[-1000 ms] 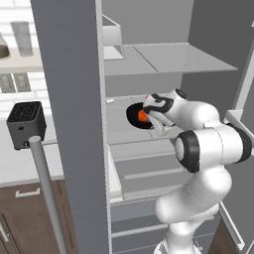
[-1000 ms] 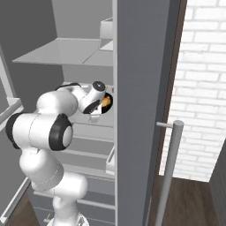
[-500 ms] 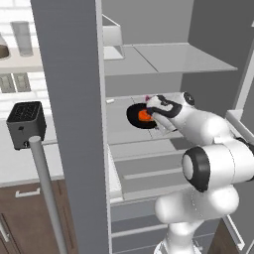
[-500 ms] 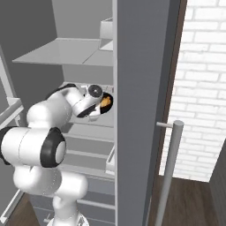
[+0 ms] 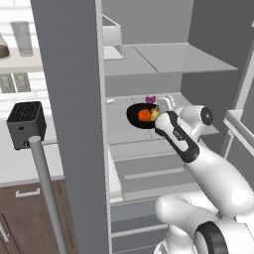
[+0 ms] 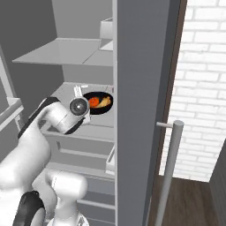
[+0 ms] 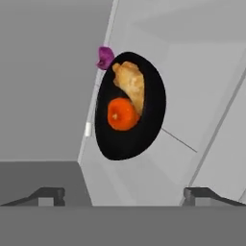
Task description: Pick the chicken drumstick and squash from their plates and place them in the bowl. Then put the bowl in the fridge.
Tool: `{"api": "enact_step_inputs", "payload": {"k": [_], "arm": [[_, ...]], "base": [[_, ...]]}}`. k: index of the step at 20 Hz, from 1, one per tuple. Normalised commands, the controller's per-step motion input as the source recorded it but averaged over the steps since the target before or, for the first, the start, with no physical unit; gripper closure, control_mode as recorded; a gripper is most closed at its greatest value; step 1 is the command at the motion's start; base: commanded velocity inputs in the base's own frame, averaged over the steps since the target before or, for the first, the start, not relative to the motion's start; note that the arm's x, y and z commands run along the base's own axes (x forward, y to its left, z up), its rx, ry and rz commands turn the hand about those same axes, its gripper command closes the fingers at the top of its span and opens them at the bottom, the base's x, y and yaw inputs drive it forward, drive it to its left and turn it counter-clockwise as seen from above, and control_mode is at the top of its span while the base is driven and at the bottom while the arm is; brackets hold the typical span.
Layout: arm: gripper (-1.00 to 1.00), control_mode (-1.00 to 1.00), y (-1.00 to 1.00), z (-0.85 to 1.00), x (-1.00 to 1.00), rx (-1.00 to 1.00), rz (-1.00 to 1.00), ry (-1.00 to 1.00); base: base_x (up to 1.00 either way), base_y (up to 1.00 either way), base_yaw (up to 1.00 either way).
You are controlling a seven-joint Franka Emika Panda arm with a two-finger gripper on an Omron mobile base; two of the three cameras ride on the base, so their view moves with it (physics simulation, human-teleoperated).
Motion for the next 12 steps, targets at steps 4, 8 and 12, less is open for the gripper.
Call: {"api": "enact_step_inputs", "payload": {"k": [4,8,12], "arm": [[-1.00,-1.00,-0.16,1.00,-1.00,0.03,-0.02,0.04],[-1.00,-1.00,-0.18,1.00,-0.99,0.02,-0.02,0.18],[-1.00,-1.00,-0.22,0.91,-1.00,0.02,-0.01,0.34]], "base": [[0.00,0.00,0.00],[0.00,0.00,0.00],[0.00,0.00,0.00]]}}
